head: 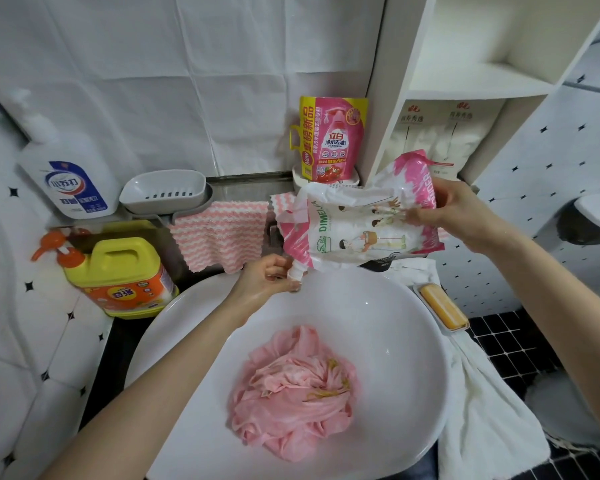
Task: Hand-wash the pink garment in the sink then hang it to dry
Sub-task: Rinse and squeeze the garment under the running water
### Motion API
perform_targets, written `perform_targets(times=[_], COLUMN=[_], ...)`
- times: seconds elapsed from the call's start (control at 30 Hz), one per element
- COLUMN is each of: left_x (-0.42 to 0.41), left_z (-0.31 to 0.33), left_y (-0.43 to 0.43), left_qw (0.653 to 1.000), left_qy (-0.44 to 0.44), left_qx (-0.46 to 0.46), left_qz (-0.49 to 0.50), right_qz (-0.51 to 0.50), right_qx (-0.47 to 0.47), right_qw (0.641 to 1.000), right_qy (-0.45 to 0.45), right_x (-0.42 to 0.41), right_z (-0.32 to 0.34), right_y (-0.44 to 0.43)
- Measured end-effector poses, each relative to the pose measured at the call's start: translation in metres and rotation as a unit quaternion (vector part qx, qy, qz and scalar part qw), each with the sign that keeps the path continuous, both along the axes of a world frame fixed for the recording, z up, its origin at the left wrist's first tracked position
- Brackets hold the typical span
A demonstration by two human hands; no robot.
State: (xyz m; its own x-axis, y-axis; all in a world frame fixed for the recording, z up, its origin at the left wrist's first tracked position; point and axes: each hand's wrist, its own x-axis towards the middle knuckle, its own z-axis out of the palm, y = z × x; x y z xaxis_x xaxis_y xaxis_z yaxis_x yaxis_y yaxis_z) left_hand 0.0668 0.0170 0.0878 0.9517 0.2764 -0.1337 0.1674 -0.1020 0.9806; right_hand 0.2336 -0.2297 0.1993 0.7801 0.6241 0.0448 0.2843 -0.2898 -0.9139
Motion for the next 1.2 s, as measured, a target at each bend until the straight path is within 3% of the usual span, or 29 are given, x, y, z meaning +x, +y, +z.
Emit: perform_targets(times=[0.33,0.6,0.97,1.2], left_x=[0.002,0.001,-0.007,-0.011], left_z=[0.003,0.013,0.028,0.032], left_y=[0.003,0.004,0.004,0.004], left_qw=[1.0,0.999,0.998,0.997], left_qy=[-0.013,-0.033,-0.054,-0.079], left_qx=[-0.006,0.007,0.005,-0.005], left_qz=[0.012,0.005,0.01,0.007], right_qz=[-0.044,-0.091,-0.076,-0.069], right_qx=[0.043,0.091,0.22,0.316], right_qw=[0.996,0.977,0.899,0.843], right_qy=[0.066,0.17,0.37,0.429], right_x=[0.004,0.002,-0.026,-0.065], right_z=[-0.022,-0.054,-0.14,-0.16], right_y=[-0.009,-0.023,-0.03,-0.015])
